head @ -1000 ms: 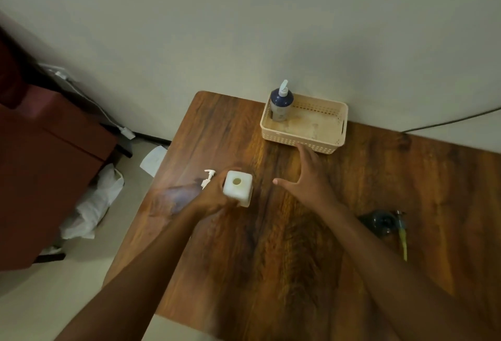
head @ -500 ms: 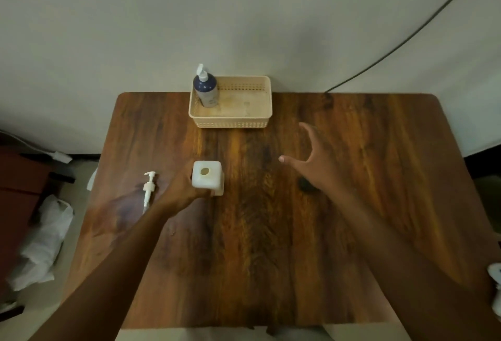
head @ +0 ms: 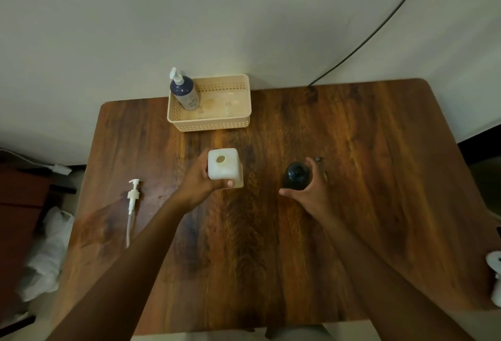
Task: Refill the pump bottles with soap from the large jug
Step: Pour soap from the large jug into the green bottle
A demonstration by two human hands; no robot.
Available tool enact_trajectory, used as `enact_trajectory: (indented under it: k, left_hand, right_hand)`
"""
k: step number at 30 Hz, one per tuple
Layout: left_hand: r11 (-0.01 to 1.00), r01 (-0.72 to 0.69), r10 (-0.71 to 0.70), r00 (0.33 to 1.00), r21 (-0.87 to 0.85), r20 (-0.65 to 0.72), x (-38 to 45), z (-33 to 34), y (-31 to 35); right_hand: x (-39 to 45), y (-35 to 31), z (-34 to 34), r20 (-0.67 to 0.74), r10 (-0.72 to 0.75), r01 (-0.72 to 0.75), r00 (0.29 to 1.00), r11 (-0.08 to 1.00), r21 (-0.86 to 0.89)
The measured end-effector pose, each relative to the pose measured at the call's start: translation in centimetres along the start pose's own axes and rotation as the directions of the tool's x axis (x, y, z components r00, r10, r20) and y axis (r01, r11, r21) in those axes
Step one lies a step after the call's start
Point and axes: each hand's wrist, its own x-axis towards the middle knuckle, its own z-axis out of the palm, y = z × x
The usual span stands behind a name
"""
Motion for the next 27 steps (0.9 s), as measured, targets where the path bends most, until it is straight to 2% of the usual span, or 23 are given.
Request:
enact_trajectory:
  k: [7, 14, 20, 27]
  left_hand:
    - [0.997, 0.024, -0.024, 1.000, -0.070, -0.004, -0.4, 0.9, 0.7]
    - [0.993, -0.003, -0.001, 0.999, -0.119, -0.034, -0.6, 0.6, 2.7]
    - [0.986, -0.109, 0.101, 0.992, -0.126, -0.069, -1.3, -0.2, 7.4]
    - [0.968, -0.252, 0.252, 0.964, 0.008, -0.089, -1.9, -2.4, 14.0]
  right_hand:
    - [0.6, 0.1, 1.5, -0.142, -0.043, 0.053, 0.989, 0.996, 0.068]
    - [1.2, -1.6, 1.0, -0.145, -0.083, 0.096, 0.986, 0.992, 0.085]
    - [1.0, -8.1, -1.5, -0.106, -0.180, 0.197, 0.978, 0.963, 0.182]
    - [0.4, -16.7, -5.6, -0.072, -0.327, 0.334, 0.942, 0.909, 0.250]
